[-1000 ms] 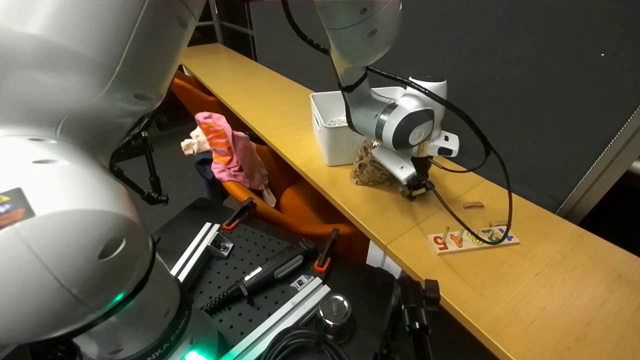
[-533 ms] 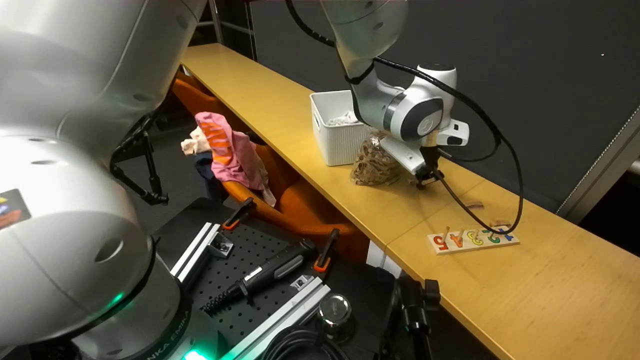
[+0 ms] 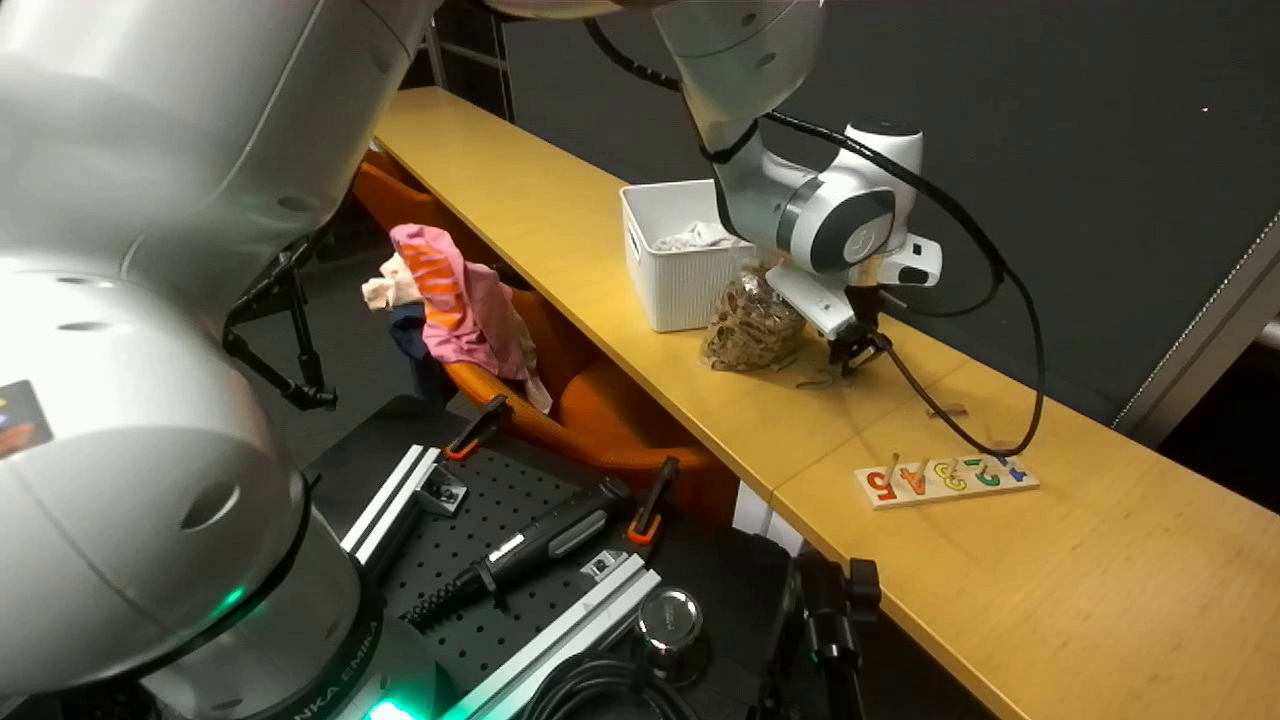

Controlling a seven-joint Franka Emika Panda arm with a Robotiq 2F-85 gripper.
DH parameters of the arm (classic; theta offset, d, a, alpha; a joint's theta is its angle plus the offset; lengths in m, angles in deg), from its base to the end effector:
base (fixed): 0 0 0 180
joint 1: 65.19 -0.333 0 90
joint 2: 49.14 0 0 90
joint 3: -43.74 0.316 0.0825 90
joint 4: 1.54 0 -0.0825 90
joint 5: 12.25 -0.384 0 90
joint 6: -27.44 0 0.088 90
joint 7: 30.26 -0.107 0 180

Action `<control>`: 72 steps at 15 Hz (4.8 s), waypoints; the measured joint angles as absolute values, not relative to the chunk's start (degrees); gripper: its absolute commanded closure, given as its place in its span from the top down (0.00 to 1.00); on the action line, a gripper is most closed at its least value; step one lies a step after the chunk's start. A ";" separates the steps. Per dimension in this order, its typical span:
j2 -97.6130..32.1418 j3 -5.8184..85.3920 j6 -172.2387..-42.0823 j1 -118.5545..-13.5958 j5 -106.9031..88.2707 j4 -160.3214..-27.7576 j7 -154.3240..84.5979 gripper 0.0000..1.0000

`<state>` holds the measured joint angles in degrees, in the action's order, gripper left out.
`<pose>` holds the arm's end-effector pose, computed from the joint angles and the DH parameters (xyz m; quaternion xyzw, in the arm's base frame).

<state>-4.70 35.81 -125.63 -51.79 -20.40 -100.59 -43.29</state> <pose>0.6357 -0.2427 0.1548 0.9401 -0.3290 0.0878 0.0152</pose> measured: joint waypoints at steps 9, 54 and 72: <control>0.58 36.35 -120.84 -50.70 -21.63 -94.34 -43.29 0.34; -3.56 35.62 -115.24 -51.45 -23.08 -99.20 -48.91 0.08; -11.55 31.13 -119.16 -53.72 -22.96 -106.44 -52.07 0.01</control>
